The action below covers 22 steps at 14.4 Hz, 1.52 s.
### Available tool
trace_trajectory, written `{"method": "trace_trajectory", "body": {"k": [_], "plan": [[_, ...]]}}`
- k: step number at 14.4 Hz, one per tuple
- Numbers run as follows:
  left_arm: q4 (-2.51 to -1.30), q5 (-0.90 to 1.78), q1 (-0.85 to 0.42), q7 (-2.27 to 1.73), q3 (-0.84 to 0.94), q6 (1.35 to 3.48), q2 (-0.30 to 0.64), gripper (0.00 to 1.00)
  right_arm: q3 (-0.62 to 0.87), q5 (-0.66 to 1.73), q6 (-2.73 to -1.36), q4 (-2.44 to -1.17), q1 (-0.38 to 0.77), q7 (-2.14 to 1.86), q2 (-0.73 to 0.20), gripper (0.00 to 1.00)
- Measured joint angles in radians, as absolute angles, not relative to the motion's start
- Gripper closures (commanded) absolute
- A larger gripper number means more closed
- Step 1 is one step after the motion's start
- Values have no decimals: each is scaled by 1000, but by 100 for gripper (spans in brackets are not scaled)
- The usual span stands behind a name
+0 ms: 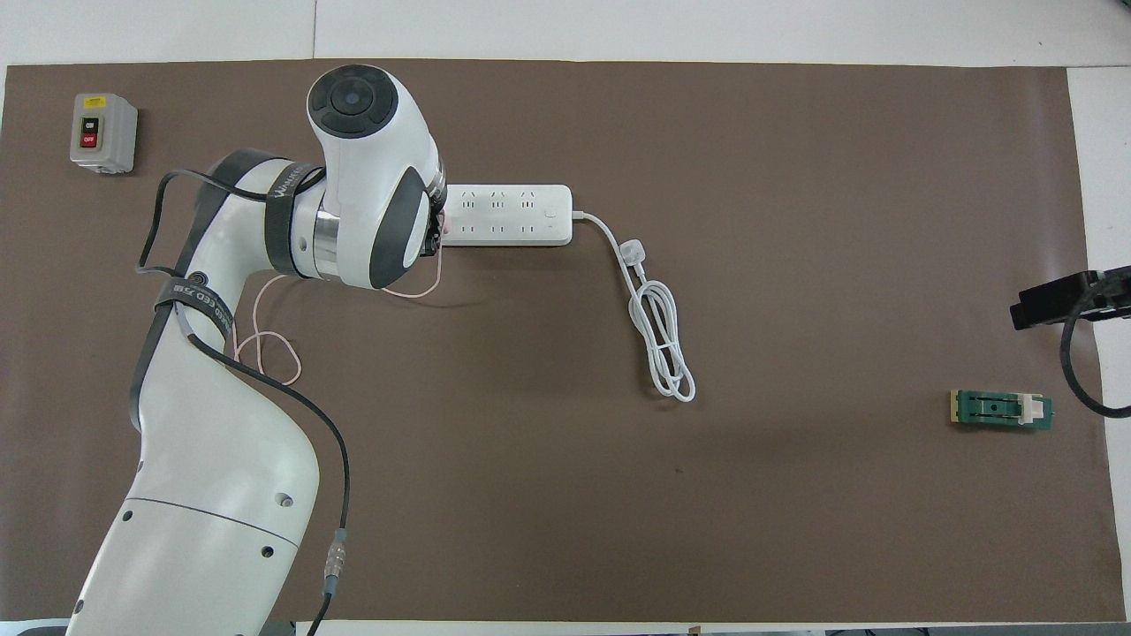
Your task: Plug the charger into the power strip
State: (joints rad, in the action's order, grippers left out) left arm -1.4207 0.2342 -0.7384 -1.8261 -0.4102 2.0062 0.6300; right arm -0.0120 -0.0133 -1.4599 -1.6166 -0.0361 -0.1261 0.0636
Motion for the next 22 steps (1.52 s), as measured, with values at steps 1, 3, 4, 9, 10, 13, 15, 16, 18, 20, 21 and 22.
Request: {"method": "trace_trajectory", "body": {"k": [1,3,4,9,10,13,15,16,18,20,21,22], "plan": [[-1421,234,-738,-1826,-410,2006,630,100,-12,-13,-1460,-1617,-36,-126,64,0],[-1421,234,-738,-1826,-410,2006,630,100,-12,-13,-1460,-1617,-36,-126,64,0],[-1421,234,-738,-1826,-410,2006,630,100,-12,-13,-1460,-1617,-36,-126,64,0],[-1421,234,-739,-1827,-410,2006,630,100,-12,-13,-1460,-1617,-36,-126,64,0],[-1421,233,-739,-1827,-410,2006,630,100,-12,-13,-1460,-1617,-36,-126,64,0],[-1422,232,-739,-1827,-410,2006,630,100,-12,-13,-1460,-1617,-36,-126,64,0],[-1423,229,-741,-1827,-410,2006,630,100,-12,-13,-1460,-1617,-36,-126,64,0],[-1424,226,-742,-1827,-410,2006,630,100,-12,-13,-1460,-1617,-36,-126,64,0],[-1430,224,-743,-1827,-409,2014,634,100,-12,-13,-1460,-1617,-36,-126,64,0],[-1434,224,-743,-1827,-408,2023,640,100,-12,-13,-1460,-1617,-36,-126,64,0],[-1434,223,-743,-1827,-408,2023,640,100,-12,-13,-1460,-1617,-36,-126,64,0],[-1434,223,-743,-1827,-408,2023,640,100,-12,-13,-1460,-1617,-36,-126,64,0]]}}
